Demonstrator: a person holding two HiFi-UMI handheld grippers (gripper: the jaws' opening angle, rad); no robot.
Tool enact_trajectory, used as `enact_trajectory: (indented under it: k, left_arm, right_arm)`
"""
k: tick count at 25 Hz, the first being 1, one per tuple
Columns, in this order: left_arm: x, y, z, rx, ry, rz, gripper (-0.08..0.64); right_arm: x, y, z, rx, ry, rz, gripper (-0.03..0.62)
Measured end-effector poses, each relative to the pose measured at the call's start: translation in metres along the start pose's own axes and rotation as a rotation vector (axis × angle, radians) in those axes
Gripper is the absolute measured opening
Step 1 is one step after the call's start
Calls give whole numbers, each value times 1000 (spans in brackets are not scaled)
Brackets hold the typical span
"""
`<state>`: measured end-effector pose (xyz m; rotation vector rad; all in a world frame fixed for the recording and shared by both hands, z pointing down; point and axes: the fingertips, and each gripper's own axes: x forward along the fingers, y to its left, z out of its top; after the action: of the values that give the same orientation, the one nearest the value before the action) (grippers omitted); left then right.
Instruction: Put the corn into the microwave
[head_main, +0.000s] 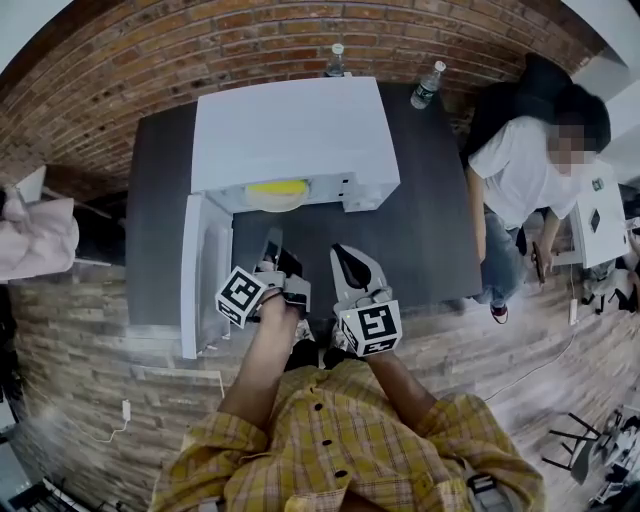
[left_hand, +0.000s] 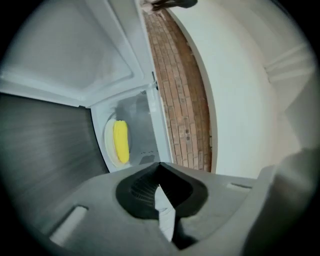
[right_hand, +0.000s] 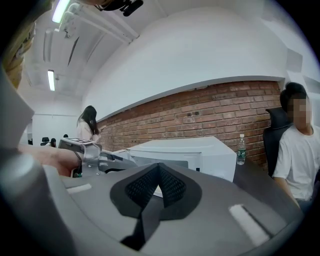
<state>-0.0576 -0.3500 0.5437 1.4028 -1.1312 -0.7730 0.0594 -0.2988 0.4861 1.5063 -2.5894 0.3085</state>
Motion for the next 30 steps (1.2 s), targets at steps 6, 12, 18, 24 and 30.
enact_trajectory:
  k: [6,12,18,24,30]
  left_arm:
    - [-32,-54,-11,349,41,-113,-3]
    - [-62,-89,-21,688,31,-159,-3]
    - [-86,-106,-36,961,37,-177,-3]
    - [-99,-123,-43,1142,-2,-189,-3]
    - [-106,-133,-47,1256,-33,-183,-3]
  right_arm:
    - [-17,8,10,21,-27,7,3]
    - [-33,17,24,49,-60,19,3]
    - [-43,24,34,55,-89,29,3]
    - [-48,26,43,38,-115,31,3]
    - [-52,29,49,17,-134,35,3]
